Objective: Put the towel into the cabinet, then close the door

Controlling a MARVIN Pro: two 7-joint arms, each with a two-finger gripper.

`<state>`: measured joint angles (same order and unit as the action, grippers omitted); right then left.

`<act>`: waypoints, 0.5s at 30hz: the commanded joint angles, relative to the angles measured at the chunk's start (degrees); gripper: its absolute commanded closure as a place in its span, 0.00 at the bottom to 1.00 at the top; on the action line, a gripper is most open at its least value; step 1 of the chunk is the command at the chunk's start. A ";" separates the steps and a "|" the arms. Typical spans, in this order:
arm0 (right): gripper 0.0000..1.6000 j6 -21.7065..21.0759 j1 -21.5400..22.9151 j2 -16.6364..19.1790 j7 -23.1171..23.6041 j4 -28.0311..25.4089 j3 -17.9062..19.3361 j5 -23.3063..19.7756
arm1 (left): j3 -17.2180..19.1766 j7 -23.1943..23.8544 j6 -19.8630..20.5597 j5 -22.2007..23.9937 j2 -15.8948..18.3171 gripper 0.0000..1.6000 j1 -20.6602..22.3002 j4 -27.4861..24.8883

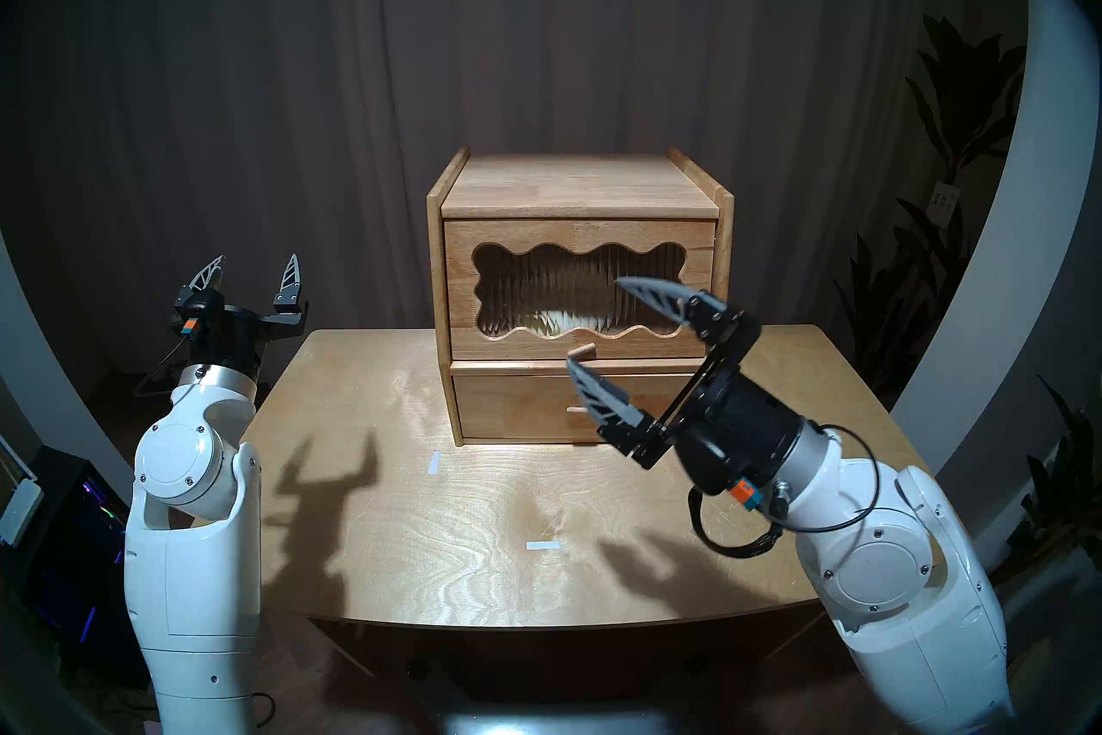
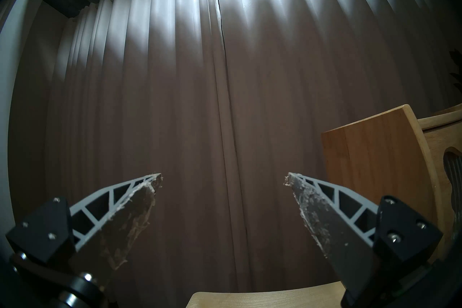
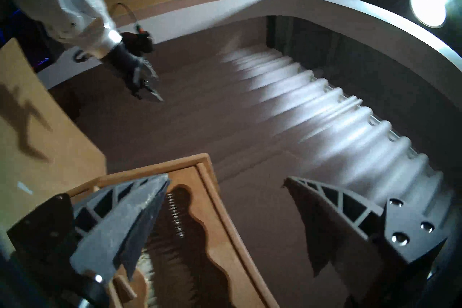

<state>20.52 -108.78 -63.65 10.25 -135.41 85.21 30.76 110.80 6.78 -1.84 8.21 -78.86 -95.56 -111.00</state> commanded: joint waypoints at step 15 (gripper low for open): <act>0.00 -15.53 1.86 -12.59 -19.02 8.77 22.45 -21.36 | -0.03 -0.19 -0.50 0.12 0.00 0.00 0.98 -1.06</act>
<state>9.08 -110.03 -72.50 -3.75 -131.63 100.01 15.37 110.81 6.79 -1.84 8.21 -78.85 -95.55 -110.96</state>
